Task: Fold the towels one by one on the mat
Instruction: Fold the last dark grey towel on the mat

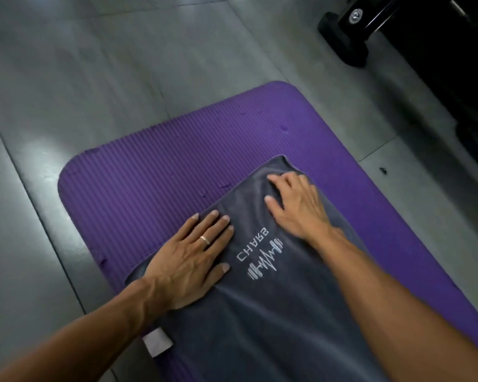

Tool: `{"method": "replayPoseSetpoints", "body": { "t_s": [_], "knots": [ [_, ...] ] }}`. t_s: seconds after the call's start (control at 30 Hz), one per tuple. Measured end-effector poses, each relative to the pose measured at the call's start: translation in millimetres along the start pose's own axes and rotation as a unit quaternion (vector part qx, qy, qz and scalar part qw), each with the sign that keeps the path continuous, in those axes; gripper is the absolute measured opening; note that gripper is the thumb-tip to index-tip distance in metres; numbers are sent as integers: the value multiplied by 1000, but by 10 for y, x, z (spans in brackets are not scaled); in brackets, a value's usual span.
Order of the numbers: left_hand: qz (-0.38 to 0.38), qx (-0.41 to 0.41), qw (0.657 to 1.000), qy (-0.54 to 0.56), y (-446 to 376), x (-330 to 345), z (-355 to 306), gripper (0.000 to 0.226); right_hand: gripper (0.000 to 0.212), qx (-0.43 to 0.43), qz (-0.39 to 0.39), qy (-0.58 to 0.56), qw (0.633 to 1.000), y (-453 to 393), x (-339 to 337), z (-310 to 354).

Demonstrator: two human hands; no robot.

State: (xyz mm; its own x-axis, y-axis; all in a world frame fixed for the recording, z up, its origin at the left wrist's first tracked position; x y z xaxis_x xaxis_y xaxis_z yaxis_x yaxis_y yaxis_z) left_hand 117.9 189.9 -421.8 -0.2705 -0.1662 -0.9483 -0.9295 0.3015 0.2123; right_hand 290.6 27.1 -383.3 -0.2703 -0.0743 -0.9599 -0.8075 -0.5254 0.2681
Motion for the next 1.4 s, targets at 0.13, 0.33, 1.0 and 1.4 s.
{"method": "replayPoseSetpoints", "body": {
  "t_s": [0.13,0.33,1.0,1.4],
  "knots": [
    [-2,-15,1000,-4,-61,-15,47,70,62,173,110,-130,970,-529,-98,-429],
    [-45,-10,999,0,-521,-247,-191,69,44,163,-61,-157,972,327,-37,-493],
    [-126,193,972,51,-1973,-280,-2183,37,40,467,-86,-169,864,2707,470,-1962],
    [12,260,964,54,-2173,-247,-2795,15,4,434,-88,-144,885,3115,562,-2207]
  ]
}}
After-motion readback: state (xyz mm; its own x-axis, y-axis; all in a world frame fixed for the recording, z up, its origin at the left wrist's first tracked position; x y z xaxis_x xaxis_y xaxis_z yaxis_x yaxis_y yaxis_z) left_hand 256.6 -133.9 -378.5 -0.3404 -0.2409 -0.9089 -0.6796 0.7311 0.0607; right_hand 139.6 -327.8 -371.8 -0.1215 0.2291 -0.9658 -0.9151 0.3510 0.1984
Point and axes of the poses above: each hand's wrist, its own y-axis away from the middle knuckle, its own x-axis out of the palm, z = x × y, the point moved 4 cm from there along -y, towards the middle knuckle, and after that the axes turned 7 degrees about z, right-handed, at the moved point
